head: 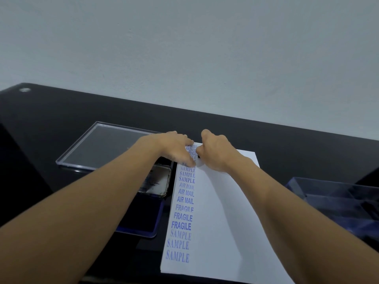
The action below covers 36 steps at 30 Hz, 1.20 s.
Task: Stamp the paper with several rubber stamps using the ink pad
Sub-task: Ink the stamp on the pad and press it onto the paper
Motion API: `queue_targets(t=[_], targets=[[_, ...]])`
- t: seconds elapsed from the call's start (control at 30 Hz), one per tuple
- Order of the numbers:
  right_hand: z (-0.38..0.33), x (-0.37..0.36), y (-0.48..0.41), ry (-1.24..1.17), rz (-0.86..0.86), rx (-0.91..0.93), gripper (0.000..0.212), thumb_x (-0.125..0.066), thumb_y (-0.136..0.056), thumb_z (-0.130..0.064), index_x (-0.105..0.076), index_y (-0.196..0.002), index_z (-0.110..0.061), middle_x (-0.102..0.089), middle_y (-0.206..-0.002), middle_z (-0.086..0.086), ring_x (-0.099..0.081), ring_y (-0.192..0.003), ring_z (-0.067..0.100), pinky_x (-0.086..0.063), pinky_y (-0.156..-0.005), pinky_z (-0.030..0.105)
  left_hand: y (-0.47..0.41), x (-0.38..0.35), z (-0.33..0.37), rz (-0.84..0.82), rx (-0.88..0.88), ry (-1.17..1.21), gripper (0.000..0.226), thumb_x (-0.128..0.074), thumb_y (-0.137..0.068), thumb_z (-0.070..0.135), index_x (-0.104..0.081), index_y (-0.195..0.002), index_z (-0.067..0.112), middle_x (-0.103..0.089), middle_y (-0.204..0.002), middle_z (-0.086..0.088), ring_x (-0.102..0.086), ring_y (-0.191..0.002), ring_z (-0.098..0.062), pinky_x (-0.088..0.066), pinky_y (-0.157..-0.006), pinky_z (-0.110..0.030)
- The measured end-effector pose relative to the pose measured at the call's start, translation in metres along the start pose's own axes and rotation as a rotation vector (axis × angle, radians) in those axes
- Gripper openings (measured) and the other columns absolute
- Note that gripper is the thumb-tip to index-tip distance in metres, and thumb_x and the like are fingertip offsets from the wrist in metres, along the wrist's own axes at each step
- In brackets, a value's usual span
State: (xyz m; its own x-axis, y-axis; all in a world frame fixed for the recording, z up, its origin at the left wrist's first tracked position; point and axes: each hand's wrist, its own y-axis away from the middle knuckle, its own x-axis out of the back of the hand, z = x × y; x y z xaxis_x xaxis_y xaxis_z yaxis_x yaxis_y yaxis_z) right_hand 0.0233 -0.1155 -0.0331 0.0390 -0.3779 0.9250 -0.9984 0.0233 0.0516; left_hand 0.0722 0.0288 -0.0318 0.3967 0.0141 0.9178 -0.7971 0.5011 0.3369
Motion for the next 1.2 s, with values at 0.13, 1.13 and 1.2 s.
queue_targets(t=[0.13, 1.13, 1.2], targets=[[-0.001, 0.005, -0.001, -0.005, -0.004, -0.024, 0.025, -0.046, -0.098, -0.019, -0.033, -0.078, -0.021, -0.049, -0.08, 0.006, -0.042, -0.059, 0.018, -0.032, -0.051, 0.03, 0.001, 0.0, 0.0, 0.006, -0.009, -0.002, 0.087, -0.062, -0.089, 0.052, -0.019, -0.16, 0.027, -0.015, -0.167, 0.001, -0.003, -0.154, -0.026, -0.018, -0.119, -0.047], [-0.004, 0.004, -0.001, -0.022, 0.011, -0.058, 0.026, -0.047, -0.095, -0.019, -0.031, -0.075, -0.02, -0.046, -0.079, 0.006, -0.04, -0.059, 0.018, -0.031, -0.051, 0.031, 0.001, 0.0, 0.0, -0.002, -0.005, -0.001, 0.086, -0.062, -0.089, 0.05, -0.019, -0.16, 0.027, -0.014, -0.167, 0.002, -0.001, -0.154, -0.026, -0.018, -0.119, -0.047], [-0.005, 0.003, 0.001, -0.02, 0.023, -0.045, 0.025, -0.046, -0.096, -0.019, -0.031, -0.076, -0.021, -0.046, -0.078, 0.005, -0.04, -0.059, 0.018, -0.031, -0.051, 0.03, 0.002, 0.001, 0.001, -0.003, -0.006, 0.0, 0.086, -0.062, -0.089, 0.051, -0.019, -0.16, 0.027, -0.015, -0.167, 0.002, -0.002, -0.154, -0.026, -0.018, -0.119, -0.047]])
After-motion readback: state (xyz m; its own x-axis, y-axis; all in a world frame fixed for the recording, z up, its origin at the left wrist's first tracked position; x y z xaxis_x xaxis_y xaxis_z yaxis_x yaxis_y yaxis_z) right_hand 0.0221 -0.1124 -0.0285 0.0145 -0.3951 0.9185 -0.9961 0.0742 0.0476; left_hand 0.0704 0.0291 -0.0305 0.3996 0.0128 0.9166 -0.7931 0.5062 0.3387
